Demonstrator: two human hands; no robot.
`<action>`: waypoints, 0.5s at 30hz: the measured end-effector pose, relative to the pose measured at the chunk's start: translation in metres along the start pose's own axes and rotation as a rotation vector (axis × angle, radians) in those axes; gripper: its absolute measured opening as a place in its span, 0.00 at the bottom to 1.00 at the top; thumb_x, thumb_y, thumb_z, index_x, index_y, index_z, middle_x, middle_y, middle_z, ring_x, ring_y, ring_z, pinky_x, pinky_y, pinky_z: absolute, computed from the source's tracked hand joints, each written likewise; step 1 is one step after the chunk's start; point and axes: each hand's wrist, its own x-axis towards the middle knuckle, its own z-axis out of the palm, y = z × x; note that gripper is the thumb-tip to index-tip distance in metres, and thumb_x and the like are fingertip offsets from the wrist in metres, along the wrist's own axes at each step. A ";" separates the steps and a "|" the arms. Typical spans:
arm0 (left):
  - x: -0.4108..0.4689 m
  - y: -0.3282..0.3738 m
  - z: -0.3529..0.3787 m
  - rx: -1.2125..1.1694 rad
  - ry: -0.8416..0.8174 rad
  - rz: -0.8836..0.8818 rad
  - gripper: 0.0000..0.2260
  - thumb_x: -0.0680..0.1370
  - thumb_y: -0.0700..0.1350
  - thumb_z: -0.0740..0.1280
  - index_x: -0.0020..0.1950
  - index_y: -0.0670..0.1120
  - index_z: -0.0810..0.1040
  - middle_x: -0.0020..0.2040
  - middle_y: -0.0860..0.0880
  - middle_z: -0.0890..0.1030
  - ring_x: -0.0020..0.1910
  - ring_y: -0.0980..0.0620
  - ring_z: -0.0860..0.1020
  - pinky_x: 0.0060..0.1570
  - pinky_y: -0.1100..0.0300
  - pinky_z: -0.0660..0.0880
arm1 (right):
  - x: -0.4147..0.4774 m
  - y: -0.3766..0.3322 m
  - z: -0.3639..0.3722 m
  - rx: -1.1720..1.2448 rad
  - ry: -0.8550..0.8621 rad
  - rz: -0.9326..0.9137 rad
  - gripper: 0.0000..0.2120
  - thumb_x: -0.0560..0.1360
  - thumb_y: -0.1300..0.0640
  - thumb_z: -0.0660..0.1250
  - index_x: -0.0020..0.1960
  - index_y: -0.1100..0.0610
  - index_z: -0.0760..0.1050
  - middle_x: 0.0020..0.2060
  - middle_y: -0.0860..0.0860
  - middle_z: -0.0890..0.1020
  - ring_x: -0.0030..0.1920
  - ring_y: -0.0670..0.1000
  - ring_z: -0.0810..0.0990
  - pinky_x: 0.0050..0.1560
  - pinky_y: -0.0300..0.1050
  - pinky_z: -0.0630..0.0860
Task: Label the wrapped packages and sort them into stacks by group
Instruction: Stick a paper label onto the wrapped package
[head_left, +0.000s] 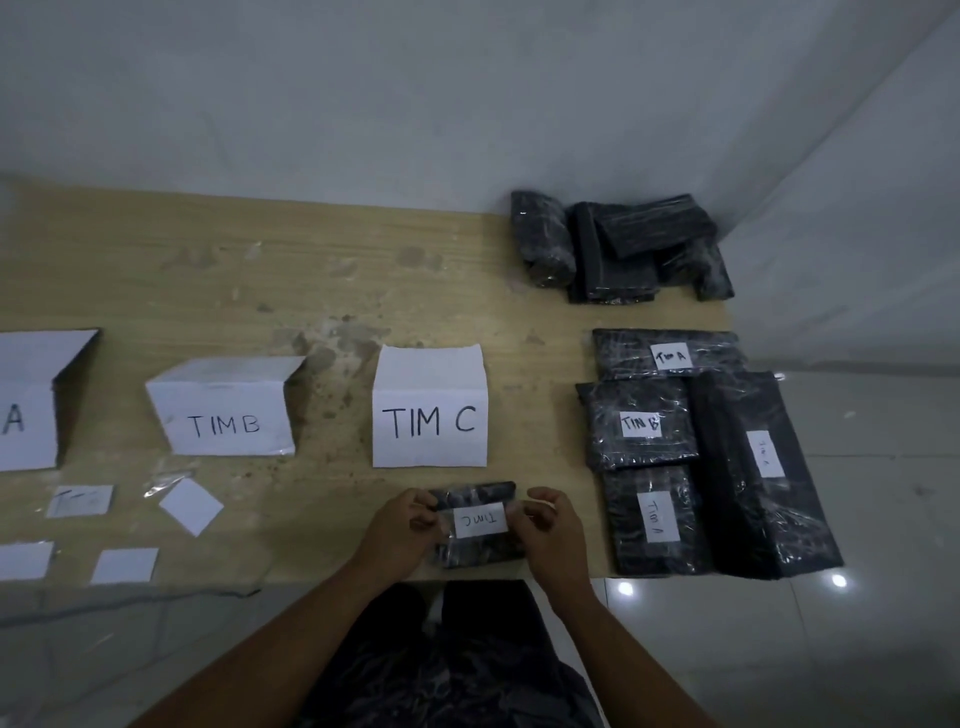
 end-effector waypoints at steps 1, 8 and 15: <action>0.000 -0.001 0.001 -0.001 -0.002 0.001 0.13 0.72 0.41 0.74 0.54 0.44 0.75 0.48 0.45 0.82 0.44 0.52 0.80 0.33 0.68 0.72 | 0.001 -0.001 -0.002 0.011 -0.015 0.018 0.14 0.73 0.56 0.73 0.55 0.55 0.72 0.44 0.52 0.84 0.45 0.47 0.83 0.38 0.38 0.79; -0.008 -0.009 0.000 -0.008 -0.011 0.016 0.15 0.72 0.41 0.74 0.56 0.44 0.76 0.49 0.48 0.82 0.44 0.58 0.79 0.35 0.74 0.73 | 0.011 -0.005 -0.005 0.011 -0.112 0.094 0.09 0.74 0.58 0.72 0.52 0.56 0.75 0.43 0.53 0.84 0.41 0.47 0.82 0.36 0.38 0.77; -0.008 -0.015 0.002 -0.006 -0.021 -0.011 0.10 0.74 0.46 0.72 0.54 0.47 0.79 0.49 0.52 0.82 0.47 0.56 0.80 0.37 0.67 0.73 | 0.017 0.007 -0.011 -0.136 -0.137 0.061 0.12 0.73 0.58 0.72 0.55 0.55 0.73 0.47 0.52 0.84 0.47 0.49 0.83 0.39 0.37 0.78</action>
